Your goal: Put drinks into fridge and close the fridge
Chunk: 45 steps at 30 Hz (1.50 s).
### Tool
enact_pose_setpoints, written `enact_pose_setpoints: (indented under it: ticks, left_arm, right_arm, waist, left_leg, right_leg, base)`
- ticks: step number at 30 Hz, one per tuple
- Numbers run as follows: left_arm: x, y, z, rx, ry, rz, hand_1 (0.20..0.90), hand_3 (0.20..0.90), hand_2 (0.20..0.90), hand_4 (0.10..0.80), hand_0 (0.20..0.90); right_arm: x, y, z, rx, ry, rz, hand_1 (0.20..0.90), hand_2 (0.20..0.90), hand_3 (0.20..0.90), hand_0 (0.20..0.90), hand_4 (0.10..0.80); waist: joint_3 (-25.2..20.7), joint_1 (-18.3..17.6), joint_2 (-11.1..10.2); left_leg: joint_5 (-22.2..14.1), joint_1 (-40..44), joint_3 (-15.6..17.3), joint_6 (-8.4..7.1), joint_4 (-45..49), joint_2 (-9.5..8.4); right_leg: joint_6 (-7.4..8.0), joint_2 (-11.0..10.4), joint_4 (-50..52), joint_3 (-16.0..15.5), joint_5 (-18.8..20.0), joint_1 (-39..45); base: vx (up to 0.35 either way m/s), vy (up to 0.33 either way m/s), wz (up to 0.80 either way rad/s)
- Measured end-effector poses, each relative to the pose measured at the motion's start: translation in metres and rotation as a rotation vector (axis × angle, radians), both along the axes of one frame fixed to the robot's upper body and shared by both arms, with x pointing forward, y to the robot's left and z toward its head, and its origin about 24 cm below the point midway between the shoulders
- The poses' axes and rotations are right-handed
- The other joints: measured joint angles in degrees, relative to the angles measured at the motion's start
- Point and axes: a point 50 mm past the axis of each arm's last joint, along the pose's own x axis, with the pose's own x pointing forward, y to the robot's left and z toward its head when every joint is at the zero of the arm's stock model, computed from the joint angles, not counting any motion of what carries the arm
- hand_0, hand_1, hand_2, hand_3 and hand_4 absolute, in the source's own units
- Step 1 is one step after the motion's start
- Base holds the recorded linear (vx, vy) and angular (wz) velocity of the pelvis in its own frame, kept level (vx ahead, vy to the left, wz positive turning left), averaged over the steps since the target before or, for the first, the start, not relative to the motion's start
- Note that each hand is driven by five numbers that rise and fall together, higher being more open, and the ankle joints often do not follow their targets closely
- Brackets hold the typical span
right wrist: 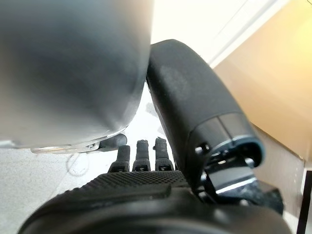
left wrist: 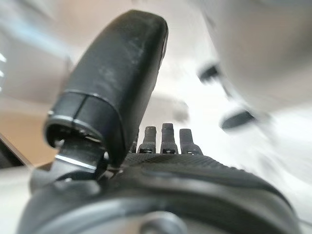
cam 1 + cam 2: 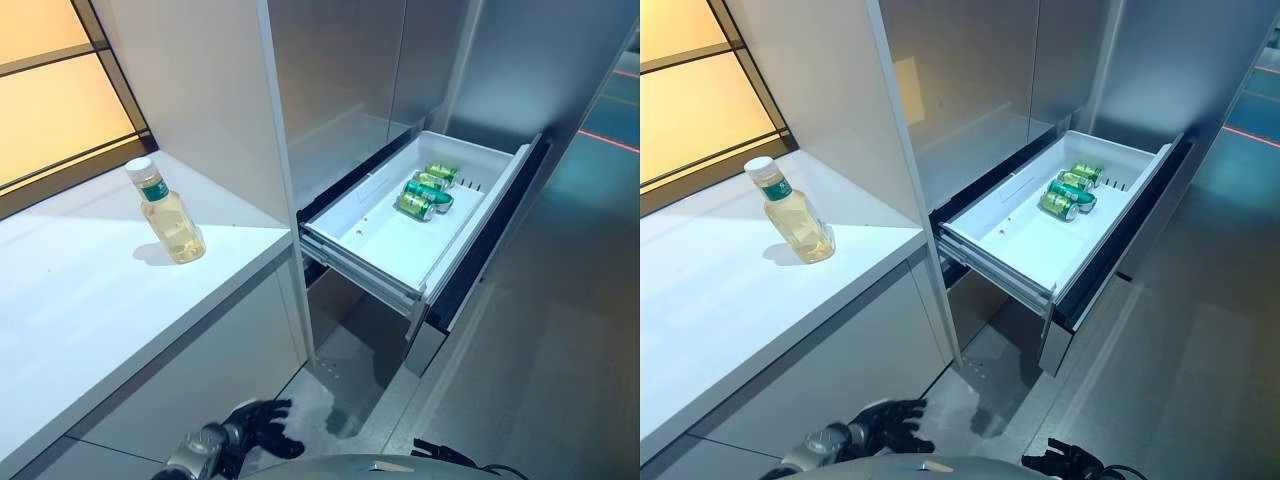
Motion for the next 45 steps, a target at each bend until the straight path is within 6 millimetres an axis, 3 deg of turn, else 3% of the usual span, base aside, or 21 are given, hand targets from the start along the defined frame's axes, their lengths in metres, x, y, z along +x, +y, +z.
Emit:
enact_pose_setpoints:
  ticks: [4,8,9,14,16,21,24,31,32,36,41,45]
  left_arm:
    - [0.044,-0.001,0.058,-0.16,-0.084,-0.134,0.9,0.9,0.9,0.8,0.9]
    - [0.063,-0.009,0.112,-0.374,-0.19,-0.146,0.9,0.9,0.9,0.8,0.9]
    - [0.069,-0.018,0.135,-0.511,-0.262,-0.14,0.9,0.9,0.9,0.8,0.9]
    - [0.076,-0.039,0.199,-0.887,-0.51,-0.159,0.9,0.9,0.9,0.8,0.9]
    - [0.079,-0.042,0.216,-0.966,-0.592,-0.151,0.9,0.9,0.9,0.8,0.9]
    - [0.083,-0.025,0.277,-1.125,-1.008,-0.053,0.9,0.9,0.9,0.8,0.9]
    - [0.082,-0.011,0.302,-1.14,-1.236,0.051,0.9,0.9,0.9,0.8,0.9]
    - [0.075,0.022,0.325,-0.917,-1.601,0.38,0.9,0.9,0.9,0.8,0.9]
    - [0.074,0.024,0.329,-0.757,-1.687,0.448,0.9,0.9,0.9,0.8,0.9]
    - [0.075,0.025,0.331,-0.436,-1.809,0.564,0.9,0.9,0.9,0.8,0.9]
    - [0.08,0.034,0.33,-0.173,-1.841,0.645,0.9,0.9,0.9,0.8,0.9]
    - [0.091,0.042,0.317,-0.111,-1.748,0.694,0.9,0.9,0.9,0.8,0.9]
  right_arm:
    - [-0.002,-0.006,0.002,-0.015,-0.004,0.0,0.9,0.9,0.9,0.9,0.8]
    - [-0.01,-0.007,0.001,-0.015,-0.004,-0.024,0.9,0.9,0.9,0.9,0.8]
    - [-0.013,-0.007,0.0,-0.013,-0.013,-0.045,0.9,0.9,0.9,0.9,0.8]
    - [-0.018,-0.004,-0.001,-0.016,-0.023,-0.051,0.9,0.9,0.9,0.9,0.8]
    - [-0.02,-0.004,-0.001,-0.019,-0.025,-0.053,0.9,0.9,0.9,0.9,0.8]
    - [-0.021,-0.004,-0.001,-0.029,-0.025,-0.054,0.9,0.9,0.9,0.9,0.8]
    - [-0.025,-0.002,-0.002,-0.037,-0.017,-0.046,0.9,0.9,0.9,0.9,0.8]
    - [-0.031,0.005,-0.005,-0.036,0.013,-0.033,0.9,0.9,0.9,0.9,0.8]
    - [-0.03,0.006,-0.005,-0.039,0.018,-0.025,0.9,0.9,0.9,0.9,0.8]
    - [-0.032,0.006,-0.006,-0.038,0.026,-0.029,0.9,0.9,0.9,0.9,0.8]
    - [-0.033,0.004,-0.006,-0.043,0.031,-0.03,0.9,0.9,0.9,0.9,0.8]
    - [-0.032,0.004,-0.005,-0.043,0.031,-0.029,0.9,0.9,0.9,0.9,0.8]
  waist:
    - [0.2,-0.01,1.15]
    - [0.14,0.22,1.24]
    - [0.22,0.73,1.13]
    - [0.34,1.24,0.89]
    - [0.39,1.33,0.82]
    - [0.32,2.02,0.38]
    - [0.04,3.14,-0.09]
    - [-1.07,4.46,-2.0]
    - [-1.2,5.7,-2.17]
    - [-1.32,6.54,-2.24]
    - [-1.28,7.33,-2.15]
    - [-1.19,7.38,-2.01]
  left_leg:
    - [0.0,-0.04,-0.36,-0.1,-0.02,0.01]
    - [-0.01,-0.02,-0.82,-0.14,-0.02,-0.02]
    - [0.0,0.0,-0.94,-0.15,-0.02,-0.04]
    - [0.05,0.09,-1.9,-0.41,-0.02,-0.08]
    - [0.01,0.13,-2.12,-0.57,-0.02,-0.08]
    - [-0.06,0.06,-2.76,-0.52,0.0,-0.05]
    - [0.0,-0.12,-3.03,-0.45,0.0,-0.09]
    - [0.5,-0.87,-4.91,-0.33,0.0,-0.46]
    - [0.36,-1.0,-5.54,-0.57,-0.01,-0.59]
    - [0.47,-1.49,-5.76,-0.43,-0.01,-0.85]
    - [0.94,-1.68,-5.92,-0.34,0.0,-1.18]
    - [1.5,-1.9,-6.66,-0.05,0.0,-1.37]
  right_leg:
    - [0.01,0.02,-0.01,-0.19,0.0,0.23]
    - [0.03,0.0,-0.01,-0.56,-0.01,0.43]
    - [0.04,-0.01,-0.02,-0.71,-0.02,0.51]
    - [0.03,0.0,-0.03,-1.66,-0.03,0.99]
    - [0.03,0.03,-0.03,-1.98,-0.04,1.17]
    - [0.12,0.03,-0.03,-2.8,-0.11,1.42]
    - [0.04,0.0,-0.03,-3.36,-0.15,1.44]
    - [0.15,-0.19,-0.04,-5.06,-0.62,1.46]
    - [0.17,-0.24,-0.05,-5.37,-0.66,1.52]
    - [0.33,-0.63,-0.04,-6.62,-0.9,1.58]
    - [0.64,-1.0,-0.04,-7.22,-1.08,1.64]
    - [0.81,-1.12,-0.04,-8.06,-1.2,1.7]
  base:
    - [-0.004,-0.001,0.02]
    - [0.019,-0.009,0.05]
    - [0.043,-0.016,0.05]
    - [0.06,-0.029,0.09]
    - [0.048,-0.034,0.11]
    - [0.002,-0.022,0.08]
    - [0.002,-0.016,0.09]
    - [0.003,-0.015,0.16]
    - [-0.01,-0.009,0.13]
    - [0.005,-0.006,0.18]
    - [-0.007,0.008,0.08]
    - [0.003,0.018,0.11]
